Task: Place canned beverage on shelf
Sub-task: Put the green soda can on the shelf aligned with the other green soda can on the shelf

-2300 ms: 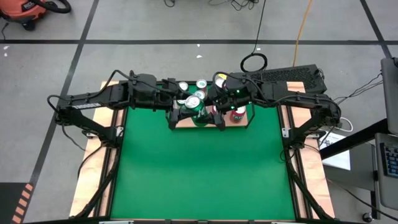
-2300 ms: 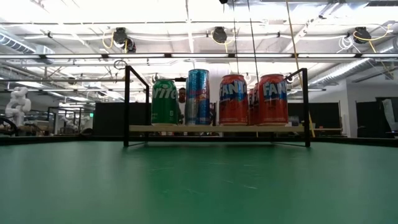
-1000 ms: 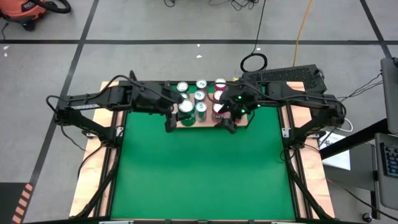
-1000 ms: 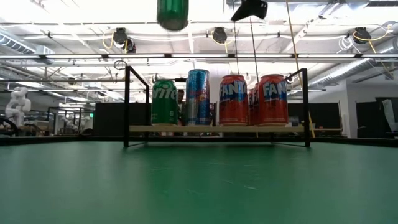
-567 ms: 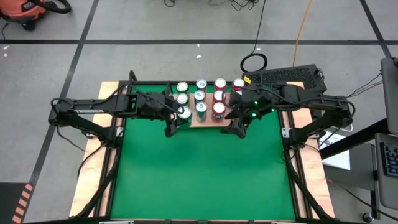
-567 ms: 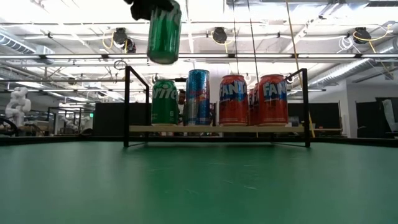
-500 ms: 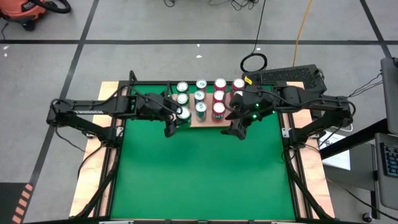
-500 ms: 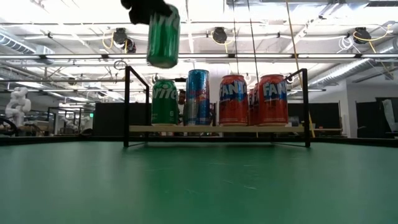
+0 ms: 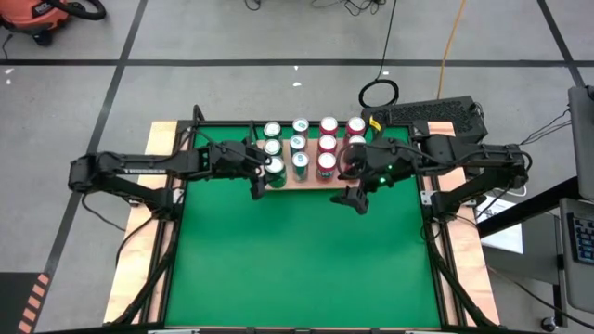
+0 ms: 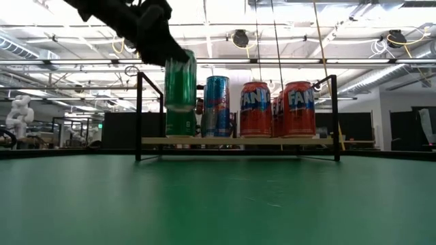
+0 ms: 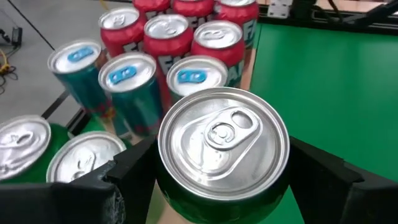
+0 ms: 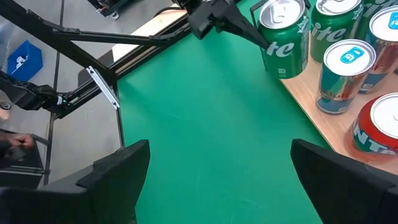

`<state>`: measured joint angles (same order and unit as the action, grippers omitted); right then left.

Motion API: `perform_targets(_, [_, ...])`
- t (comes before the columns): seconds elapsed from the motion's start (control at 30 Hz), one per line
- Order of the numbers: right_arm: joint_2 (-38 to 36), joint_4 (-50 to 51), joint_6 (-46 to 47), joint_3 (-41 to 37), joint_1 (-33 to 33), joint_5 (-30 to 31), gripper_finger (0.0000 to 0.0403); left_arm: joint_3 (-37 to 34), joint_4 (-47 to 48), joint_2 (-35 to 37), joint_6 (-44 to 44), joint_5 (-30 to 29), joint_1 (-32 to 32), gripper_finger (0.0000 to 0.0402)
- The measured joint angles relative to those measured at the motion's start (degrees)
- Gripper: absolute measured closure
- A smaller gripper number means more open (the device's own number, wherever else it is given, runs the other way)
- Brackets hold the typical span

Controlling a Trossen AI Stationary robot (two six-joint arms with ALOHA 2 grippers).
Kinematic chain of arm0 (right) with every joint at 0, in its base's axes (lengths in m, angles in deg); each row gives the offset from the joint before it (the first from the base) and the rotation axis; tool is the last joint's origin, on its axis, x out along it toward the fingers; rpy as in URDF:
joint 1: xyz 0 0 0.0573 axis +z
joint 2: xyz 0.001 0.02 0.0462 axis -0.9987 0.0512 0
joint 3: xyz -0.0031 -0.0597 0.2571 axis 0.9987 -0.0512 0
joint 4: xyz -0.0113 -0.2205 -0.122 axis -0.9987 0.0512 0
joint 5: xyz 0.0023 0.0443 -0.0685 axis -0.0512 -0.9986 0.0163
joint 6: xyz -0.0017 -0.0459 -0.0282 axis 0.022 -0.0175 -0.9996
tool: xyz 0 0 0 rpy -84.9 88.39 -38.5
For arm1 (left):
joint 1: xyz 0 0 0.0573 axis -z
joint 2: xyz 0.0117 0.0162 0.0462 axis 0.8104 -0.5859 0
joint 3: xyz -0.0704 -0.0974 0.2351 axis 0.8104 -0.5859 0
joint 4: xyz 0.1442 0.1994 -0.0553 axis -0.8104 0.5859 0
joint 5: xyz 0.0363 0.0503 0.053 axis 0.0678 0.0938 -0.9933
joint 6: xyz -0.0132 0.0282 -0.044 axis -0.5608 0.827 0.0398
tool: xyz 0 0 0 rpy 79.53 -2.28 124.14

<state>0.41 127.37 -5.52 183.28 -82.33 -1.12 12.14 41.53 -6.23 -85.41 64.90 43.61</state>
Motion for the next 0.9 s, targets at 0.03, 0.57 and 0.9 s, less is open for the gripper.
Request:
perform_targets(0.03, [0.0,0.0,0.0,0.0,0.0,0.0,0.0023,-0.7,-0.8,0.0,0.0,0.4,-0.3,0.0109])
perform_targets(0.57, [0.0,-2.3,-2.9,0.0,-0.3,2.9,0.0023,-4.0,-3.0,-3.2,2.1,0.9,-1.1,0.0108])
perform_targets(0.9, [0.0,-2.2,-2.9,0.0,-0.3,3.0,0.0023,-4.0,-3.5,-5.9,2.1,-2.8,-1.1,0.0107])
